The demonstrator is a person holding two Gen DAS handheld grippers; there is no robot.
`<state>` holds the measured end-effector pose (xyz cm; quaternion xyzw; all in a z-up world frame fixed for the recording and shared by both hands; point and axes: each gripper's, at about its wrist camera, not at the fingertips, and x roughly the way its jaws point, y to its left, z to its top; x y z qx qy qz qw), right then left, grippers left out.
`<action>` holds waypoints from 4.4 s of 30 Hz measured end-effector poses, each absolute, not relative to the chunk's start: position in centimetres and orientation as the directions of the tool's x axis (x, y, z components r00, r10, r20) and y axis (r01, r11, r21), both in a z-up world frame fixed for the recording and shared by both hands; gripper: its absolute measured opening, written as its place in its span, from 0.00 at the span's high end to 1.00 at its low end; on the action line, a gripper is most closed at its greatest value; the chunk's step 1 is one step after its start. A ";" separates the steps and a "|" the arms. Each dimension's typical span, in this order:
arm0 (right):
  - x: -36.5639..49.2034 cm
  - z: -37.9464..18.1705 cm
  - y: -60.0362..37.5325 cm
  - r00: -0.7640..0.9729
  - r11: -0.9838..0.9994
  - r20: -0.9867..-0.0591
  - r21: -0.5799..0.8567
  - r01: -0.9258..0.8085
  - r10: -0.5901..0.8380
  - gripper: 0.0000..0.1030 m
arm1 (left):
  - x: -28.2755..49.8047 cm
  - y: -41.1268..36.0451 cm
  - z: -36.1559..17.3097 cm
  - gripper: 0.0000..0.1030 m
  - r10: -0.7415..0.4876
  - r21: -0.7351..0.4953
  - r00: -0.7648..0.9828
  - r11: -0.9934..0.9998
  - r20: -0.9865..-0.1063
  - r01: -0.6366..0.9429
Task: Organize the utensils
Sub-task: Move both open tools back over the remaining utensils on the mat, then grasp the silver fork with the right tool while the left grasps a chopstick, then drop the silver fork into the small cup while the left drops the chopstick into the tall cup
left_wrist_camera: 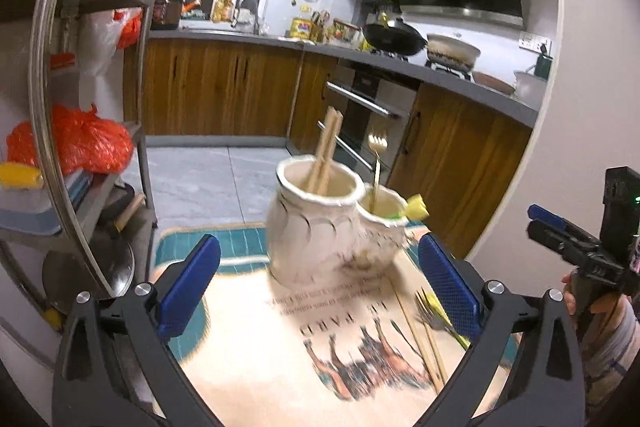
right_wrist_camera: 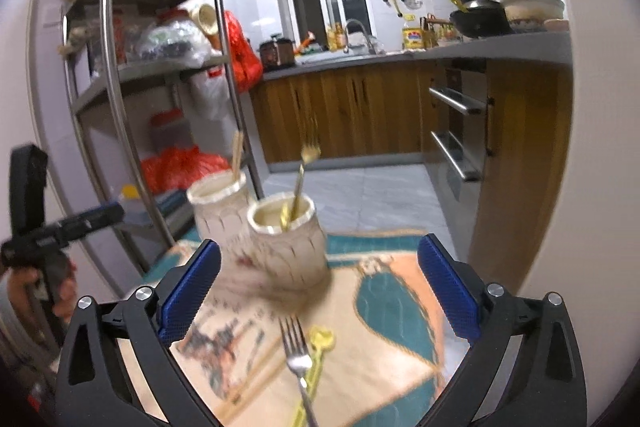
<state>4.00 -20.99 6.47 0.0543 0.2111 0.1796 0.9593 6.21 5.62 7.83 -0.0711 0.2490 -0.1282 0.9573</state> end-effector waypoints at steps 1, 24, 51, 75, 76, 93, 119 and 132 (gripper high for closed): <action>3.9 6.2 -21.0 0.845 0.933 -0.396 0.172 -0.317 0.360 0.05 | 5.9 5.1 7.4 0.05 -0.281 -0.193 0.834 0.958 -0.475 0.213; 2.9 -2.5 -19.2 0.685 0.927 -0.659 0.047 -0.373 0.309 0.11 | 6.3 -2.6 -1.0 0.05 -0.288 -0.125 0.635 0.949 -0.717 0.289; 4.2 -3.4 -16.2 0.578 0.882 -0.733 0.062 -0.467 0.358 0.91 | 6.9 -7.6 -2.8 0.68 -0.366 -0.153 0.513 0.899 -0.777 0.410; 3.3 -1.3 -17.5 0.678 0.898 -0.651 0.015 -0.439 0.342 0.94 | 7.6 -6.0 -2.5 1.00 -0.317 -0.093 0.500 0.902 -0.806 0.421; 3.5 -1.3 -17.9 0.683 0.907 -0.651 0.018 -0.420 0.330 0.94 | 7.5 -5.4 -2.5 1.00 -0.306 -0.088 0.498 0.906 -0.811 0.414; 6.0 -4.0 -19.5 0.581 0.925 -0.767 0.044 -0.377 0.273 0.83 | 7.4 -8.6 -2.4 0.71 -0.315 -0.105 0.483 0.905 -0.817 0.412; 2.8 1.8 -19.9 0.780 0.914 -0.505 0.050 -0.402 0.371 0.94 | 5.6 -4.1 1.6 0.95 -0.392 -0.117 0.651 0.898 -0.651 0.423; 6.1 8.8 -18.6 0.856 0.906 -0.298 0.120 -0.406 0.423 0.94 | 6.7 0.2 8.8 0.95 -0.424 -0.154 0.835 0.906 -0.352 0.395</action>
